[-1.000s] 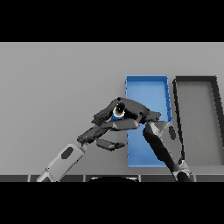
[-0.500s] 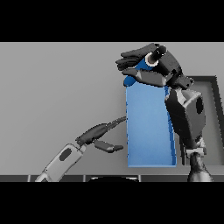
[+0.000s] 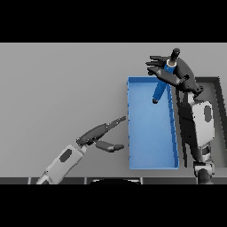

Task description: Pick up the blue pipe and place it into the blue bin.

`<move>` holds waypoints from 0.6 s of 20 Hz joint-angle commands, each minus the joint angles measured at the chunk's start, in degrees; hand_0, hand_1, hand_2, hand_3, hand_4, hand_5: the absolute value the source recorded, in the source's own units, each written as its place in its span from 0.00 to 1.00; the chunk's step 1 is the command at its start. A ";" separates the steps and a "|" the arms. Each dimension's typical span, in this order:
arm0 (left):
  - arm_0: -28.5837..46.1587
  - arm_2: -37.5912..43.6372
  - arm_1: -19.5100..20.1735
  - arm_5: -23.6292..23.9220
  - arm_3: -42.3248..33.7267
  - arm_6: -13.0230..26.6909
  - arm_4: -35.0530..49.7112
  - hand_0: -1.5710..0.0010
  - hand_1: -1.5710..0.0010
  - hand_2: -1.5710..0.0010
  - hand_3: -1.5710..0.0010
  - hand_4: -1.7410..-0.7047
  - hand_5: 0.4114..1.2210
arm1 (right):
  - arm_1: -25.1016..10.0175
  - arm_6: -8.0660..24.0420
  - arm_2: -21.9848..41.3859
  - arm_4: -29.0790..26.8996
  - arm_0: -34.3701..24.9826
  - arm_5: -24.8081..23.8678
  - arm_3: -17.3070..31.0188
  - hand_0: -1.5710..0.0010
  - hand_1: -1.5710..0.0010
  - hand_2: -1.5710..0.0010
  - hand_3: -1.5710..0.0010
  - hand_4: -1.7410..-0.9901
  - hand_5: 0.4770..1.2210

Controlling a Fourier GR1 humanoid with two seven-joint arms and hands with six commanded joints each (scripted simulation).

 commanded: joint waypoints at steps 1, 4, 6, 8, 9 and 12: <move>0.00 0.03 0.02 0.11 -0.45 0.19 0.07 1.00 1.00 1.00 1.00 0.82 0.08 | 0.14 0.88 -0.08 0.75 1.40 -0.89 0.08 0.00 0.00 0.00 0.00 0.00 0.86; 0.09 -0.52 -0.43 0.40 0.02 -0.48 -0.76 1.00 1.00 1.00 1.00 0.82 0.07 | -0.70 0.90 3.20 -0.16 7.49 -3.57 0.93 0.00 0.00 0.00 0.00 0.00 0.86; 0.32 -0.58 -0.31 0.36 -0.01 -1.37 -0.84 1.00 1.00 1.00 1.00 0.83 0.06 | -2.96 0.90 7.22 -1.83 10.18 -5.32 2.26 0.00 0.00 0.00 0.00 0.00 0.87; 0.18 -0.27 0.18 0.17 -0.53 -0.86 -0.45 1.00 1.00 1.00 1.00 0.83 0.06 | -6.32 0.90 11.57 -4.70 13.08 -6.65 2.73 0.00 0.00 0.00 0.00 0.11 0.87; 0.08 0.19 0.50 0.19 -0.48 -0.90 -0.22 1.00 1.00 1.00 1.00 0.83 0.06 | -6.79 0.90 13.29 -5.04 14.18 -6.55 2.83 0.00 0.00 0.00 0.00 0.16 0.87; 0.85 -0.34 0.44 0.25 -1.52 -0.10 -0.09 1.00 1.00 1.00 1.00 0.83 0.05 | -11.64 0.90 23.16 -10.28 14.57 -11.33 5.91 0.00 0.07 0.11 0.29 0.26 0.88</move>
